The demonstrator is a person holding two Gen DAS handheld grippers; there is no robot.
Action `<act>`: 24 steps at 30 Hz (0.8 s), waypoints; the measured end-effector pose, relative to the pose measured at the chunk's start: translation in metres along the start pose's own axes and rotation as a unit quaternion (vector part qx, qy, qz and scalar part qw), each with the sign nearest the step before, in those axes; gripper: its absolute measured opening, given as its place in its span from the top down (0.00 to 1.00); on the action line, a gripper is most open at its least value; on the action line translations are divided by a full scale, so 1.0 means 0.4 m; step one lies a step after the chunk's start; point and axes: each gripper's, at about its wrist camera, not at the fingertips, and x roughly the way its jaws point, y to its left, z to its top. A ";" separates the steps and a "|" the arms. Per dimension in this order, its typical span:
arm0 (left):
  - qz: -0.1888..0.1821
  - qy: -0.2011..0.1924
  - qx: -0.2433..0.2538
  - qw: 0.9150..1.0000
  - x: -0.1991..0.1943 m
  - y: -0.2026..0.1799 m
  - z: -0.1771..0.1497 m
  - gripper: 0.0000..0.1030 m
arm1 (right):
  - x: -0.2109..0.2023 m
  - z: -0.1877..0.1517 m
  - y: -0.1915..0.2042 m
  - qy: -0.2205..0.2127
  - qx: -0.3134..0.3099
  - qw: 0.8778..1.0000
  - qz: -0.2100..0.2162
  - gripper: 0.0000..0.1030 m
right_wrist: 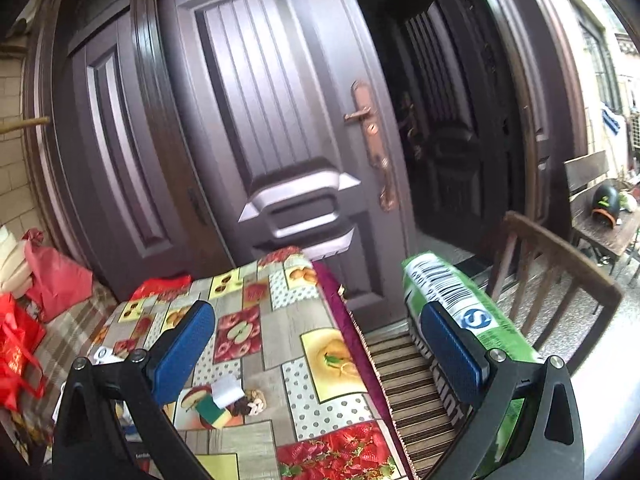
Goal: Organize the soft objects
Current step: 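Lower the open left tool toward the white foam block on the table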
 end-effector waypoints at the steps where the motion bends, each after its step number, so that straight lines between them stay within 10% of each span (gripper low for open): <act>1: 0.006 0.004 0.008 1.000 0.005 -0.005 -0.001 0.08 | 0.014 -0.007 -0.003 0.008 0.003 1.000 0.007 0.00; 5: 0.013 0.017 0.029 0.999 0.005 -0.031 -0.015 0.08 | 0.069 -0.025 -0.018 0.036 0.025 0.999 0.026 0.00; 12: -0.114 0.081 0.013 0.990 -0.060 -0.079 -0.103 0.08 | 0.150 -0.058 -0.002 0.077 0.038 0.994 0.064 0.00; 24: -0.026 -0.032 0.030 0.999 -0.167 -0.049 -0.012 0.08 | 0.193 -0.078 -0.014 0.101 0.043 0.990 0.088 0.00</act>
